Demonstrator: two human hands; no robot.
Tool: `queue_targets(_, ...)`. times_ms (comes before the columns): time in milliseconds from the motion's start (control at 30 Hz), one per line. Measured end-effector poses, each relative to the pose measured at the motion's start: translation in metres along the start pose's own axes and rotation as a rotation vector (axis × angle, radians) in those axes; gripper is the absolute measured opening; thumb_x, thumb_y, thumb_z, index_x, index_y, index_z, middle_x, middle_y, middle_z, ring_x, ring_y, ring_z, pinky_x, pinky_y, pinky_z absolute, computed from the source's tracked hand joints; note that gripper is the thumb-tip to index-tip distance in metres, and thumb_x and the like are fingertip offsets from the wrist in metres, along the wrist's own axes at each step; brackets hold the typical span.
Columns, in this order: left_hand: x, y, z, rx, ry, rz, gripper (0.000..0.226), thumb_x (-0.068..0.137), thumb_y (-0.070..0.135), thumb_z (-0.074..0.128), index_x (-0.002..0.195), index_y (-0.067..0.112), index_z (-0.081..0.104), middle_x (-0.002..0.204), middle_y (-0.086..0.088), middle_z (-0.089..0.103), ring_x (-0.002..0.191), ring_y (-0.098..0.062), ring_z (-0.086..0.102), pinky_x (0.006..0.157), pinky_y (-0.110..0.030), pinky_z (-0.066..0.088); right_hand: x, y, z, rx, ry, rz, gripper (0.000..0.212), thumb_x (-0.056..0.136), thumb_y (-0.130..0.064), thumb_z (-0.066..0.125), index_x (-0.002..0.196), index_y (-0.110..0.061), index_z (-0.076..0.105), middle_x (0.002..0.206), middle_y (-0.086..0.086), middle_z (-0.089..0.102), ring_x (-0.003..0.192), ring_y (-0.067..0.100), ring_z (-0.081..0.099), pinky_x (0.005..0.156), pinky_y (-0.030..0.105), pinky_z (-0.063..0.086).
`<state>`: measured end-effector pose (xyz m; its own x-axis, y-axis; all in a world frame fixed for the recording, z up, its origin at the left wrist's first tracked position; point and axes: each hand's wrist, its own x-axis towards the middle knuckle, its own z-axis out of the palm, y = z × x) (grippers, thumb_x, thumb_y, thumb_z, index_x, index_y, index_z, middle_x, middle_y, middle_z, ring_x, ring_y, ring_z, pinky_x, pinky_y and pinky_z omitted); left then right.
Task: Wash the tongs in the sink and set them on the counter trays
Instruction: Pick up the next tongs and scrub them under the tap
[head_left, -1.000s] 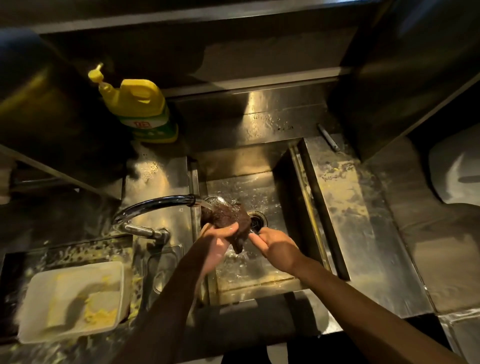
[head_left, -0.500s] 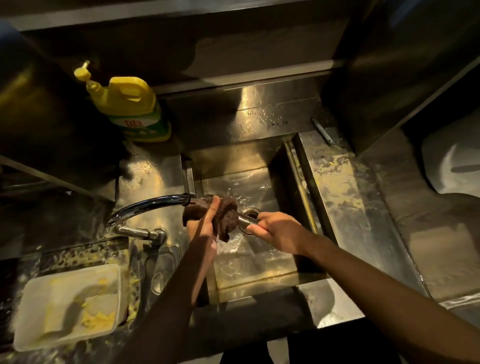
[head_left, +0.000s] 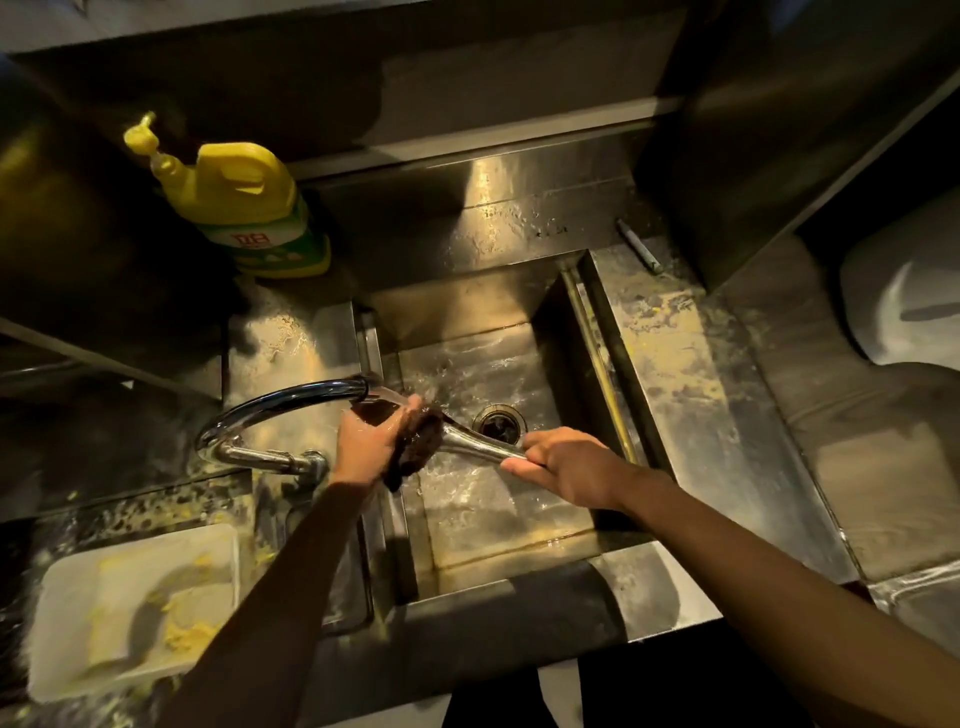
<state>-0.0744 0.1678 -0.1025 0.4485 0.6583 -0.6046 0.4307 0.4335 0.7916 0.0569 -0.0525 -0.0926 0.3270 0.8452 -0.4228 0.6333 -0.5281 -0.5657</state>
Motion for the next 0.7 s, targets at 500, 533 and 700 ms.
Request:
queue_targets(500,-0.014,0.0,0.01,0.146,0.117,0.168,0.031,0.092,0.029,0.068,0.11,0.003,0.064,0.094,-0.005,0.069,0.091,-0.021,0.068,0.079,-0.029,0.054,0.002,0.004,-0.037,-0.221,-0.001,0.009,0.051,0.101,-0.054,0.041,0.075,-0.018,0.068,0.084,-0.006,0.047,0.071,0.013,0.05,0.068,0.029,0.039)
queue_targets(533,-0.012,0.001,0.013,-0.076,0.192,0.061,0.028,0.092,0.022,0.067,0.112,0.002,0.062,0.092,-0.006,0.066,0.09,-0.025,0.067,0.08,-0.033,0.054,0.0,0.004,-0.033,-0.174,0.026,0.029,0.049,0.101,-0.054,0.041,0.071,-0.022,0.063,0.083,-0.006,0.046,0.07,0.014,0.05,0.068,0.03,0.04)
queue_targets(700,-0.02,0.002,0.016,-0.755,0.074,-0.225,0.026,0.092,0.015,0.045,0.078,0.008,0.066,0.069,-0.006,0.065,0.066,-0.022,0.064,0.067,-0.028,0.051,-0.007,0.002,-0.005,0.112,0.212,0.096,0.052,0.099,-0.061,0.034,0.071,-0.026,0.06,0.076,-0.007,0.049,0.068,0.015,0.054,0.068,0.04,0.047)
